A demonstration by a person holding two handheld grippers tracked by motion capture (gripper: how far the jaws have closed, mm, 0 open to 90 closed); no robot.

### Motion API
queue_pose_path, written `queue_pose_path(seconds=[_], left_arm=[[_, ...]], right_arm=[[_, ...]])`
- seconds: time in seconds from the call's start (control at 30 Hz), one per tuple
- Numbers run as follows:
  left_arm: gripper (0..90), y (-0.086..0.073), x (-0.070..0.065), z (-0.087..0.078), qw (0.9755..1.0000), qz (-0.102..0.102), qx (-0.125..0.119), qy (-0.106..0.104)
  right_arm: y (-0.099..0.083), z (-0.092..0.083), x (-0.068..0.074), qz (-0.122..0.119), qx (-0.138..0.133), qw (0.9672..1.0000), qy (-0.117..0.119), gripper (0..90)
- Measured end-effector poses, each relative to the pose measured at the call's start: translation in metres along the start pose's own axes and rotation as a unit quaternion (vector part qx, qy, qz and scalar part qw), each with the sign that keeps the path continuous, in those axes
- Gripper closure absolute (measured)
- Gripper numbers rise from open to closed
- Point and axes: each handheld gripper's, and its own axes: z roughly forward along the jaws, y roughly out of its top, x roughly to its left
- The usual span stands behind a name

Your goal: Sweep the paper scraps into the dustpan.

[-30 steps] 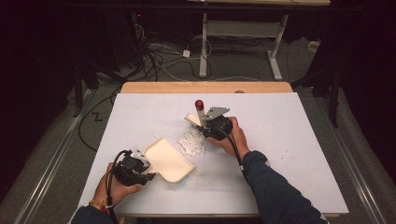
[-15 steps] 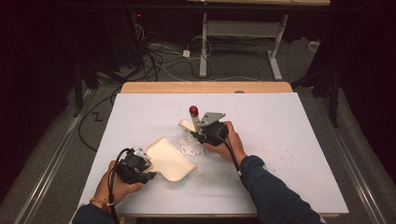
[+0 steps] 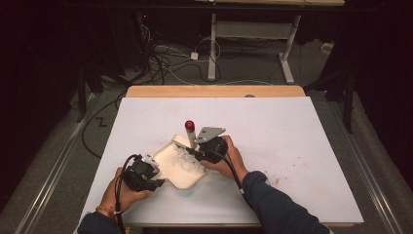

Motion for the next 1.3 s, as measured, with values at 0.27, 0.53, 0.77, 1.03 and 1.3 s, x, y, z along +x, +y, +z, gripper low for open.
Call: queue_pose_path(seconds=[0.27,0.53,0.77,1.03,1.3], left_arm=[[63.0,0.0,0.0,0.003,1.0,0.003,0.004,0.0],[63.0,-0.001,0.0,0.004,1.0,0.004,0.004,-0.002],[62.9,-0.002,0.0,0.006,1.0,0.003,0.005,-0.001],[62.9,-0.006,0.0,0.003,0.9999,0.005,0.011,-0.007],[62.9,-0.011,-0.003,-0.001,0.9997,0.015,0.021,-0.005]], right_arm=[[0.014,0.005,0.022,-0.024,-0.009,0.9996,0.008,67.4],[0.023,-0.004,0.022,-0.019,-0.029,0.9994,0.008,67.5],[0.03,-0.029,0.009,0.007,-0.065,0.9979,-0.005,67.4],[0.013,-0.05,-0.005,0.011,-0.027,0.9985,-0.045,67.4],[-0.018,-0.073,-0.006,0.012,0.018,0.9977,-0.065,67.5]])
